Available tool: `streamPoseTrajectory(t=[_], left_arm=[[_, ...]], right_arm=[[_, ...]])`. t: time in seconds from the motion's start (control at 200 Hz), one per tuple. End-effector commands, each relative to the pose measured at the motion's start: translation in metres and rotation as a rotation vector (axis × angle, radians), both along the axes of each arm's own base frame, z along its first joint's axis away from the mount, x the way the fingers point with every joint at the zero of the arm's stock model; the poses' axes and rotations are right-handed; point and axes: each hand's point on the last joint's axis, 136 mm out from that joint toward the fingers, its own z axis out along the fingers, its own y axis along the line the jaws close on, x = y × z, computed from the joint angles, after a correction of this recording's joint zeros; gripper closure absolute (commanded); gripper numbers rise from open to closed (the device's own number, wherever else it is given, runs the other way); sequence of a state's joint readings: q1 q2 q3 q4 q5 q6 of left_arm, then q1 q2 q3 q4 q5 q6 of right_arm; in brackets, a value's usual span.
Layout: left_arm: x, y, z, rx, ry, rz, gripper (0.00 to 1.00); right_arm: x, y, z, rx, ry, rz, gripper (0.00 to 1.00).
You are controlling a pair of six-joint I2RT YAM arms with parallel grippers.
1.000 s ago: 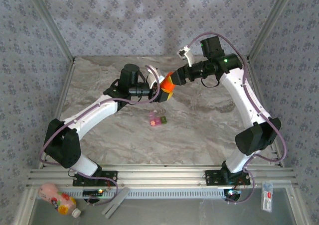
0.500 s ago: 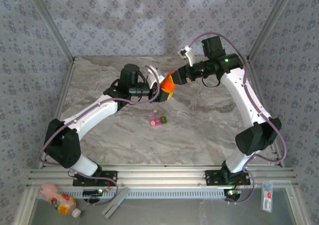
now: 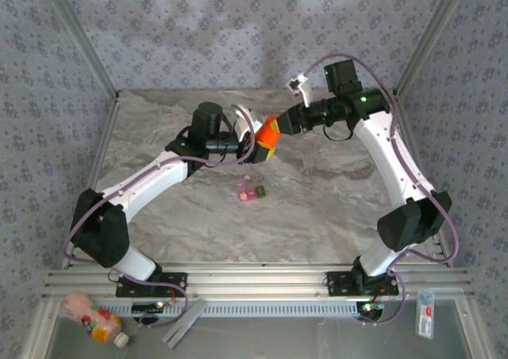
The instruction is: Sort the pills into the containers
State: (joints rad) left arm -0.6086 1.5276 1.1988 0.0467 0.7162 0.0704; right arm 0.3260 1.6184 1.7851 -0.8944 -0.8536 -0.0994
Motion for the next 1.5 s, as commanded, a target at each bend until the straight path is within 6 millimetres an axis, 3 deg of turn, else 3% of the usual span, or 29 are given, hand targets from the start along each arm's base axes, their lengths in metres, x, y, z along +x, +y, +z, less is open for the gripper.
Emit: streamPoseTrajectory(t=[0.0, 0.325, 0.595, 0.795, 1.014, 1.094, 1.194, 1.339, 1.494], left_arm=[[0.006, -0.005, 0.025, -0.051, -0.089, 0.024, 1.00], [0.022, -0.011, 0.029, -0.075, -0.177, 0.202, 1.00], [0.033, -0.019, 0.023, -0.084, -0.214, 0.328, 1.00], [0.040, -0.018, 0.015, -0.066, -0.206, 0.363, 1.00], [0.037, -0.006, 0.020, -0.062, -0.195, 0.330, 1.00], [0.026, -0.004, 0.028, -0.093, -0.189, 0.249, 1.00], [0.009, -0.005, 0.037, -0.120, -0.175, 0.127, 1.00], [-0.008, -0.009, 0.043, -0.109, -0.147, 0.014, 1.00], [-0.013, -0.011, 0.043, -0.106, -0.129, -0.022, 1.00]], right_arm=[[-0.002, 0.002, -0.009, -0.015, 0.044, -0.055, 0.56], [0.021, 0.015, -0.046, -0.012, 0.199, -0.345, 0.61], [0.039, 0.026, -0.054, 0.039, 0.251, -0.525, 0.62], [0.034, 0.034, -0.039, 0.086, 0.237, -0.473, 0.56], [0.028, -0.020, 0.016, 0.175, 0.073, -0.421, 0.31], [0.021, -0.036, 0.031, 0.190, 0.014, -0.350, 0.23], [0.013, -0.044, 0.040, 0.191, -0.038, -0.261, 0.19], [0.003, -0.036, 0.045, 0.174, -0.064, -0.141, 0.17], [-0.001, -0.021, 0.045, 0.159, -0.079, -0.092, 0.16]])
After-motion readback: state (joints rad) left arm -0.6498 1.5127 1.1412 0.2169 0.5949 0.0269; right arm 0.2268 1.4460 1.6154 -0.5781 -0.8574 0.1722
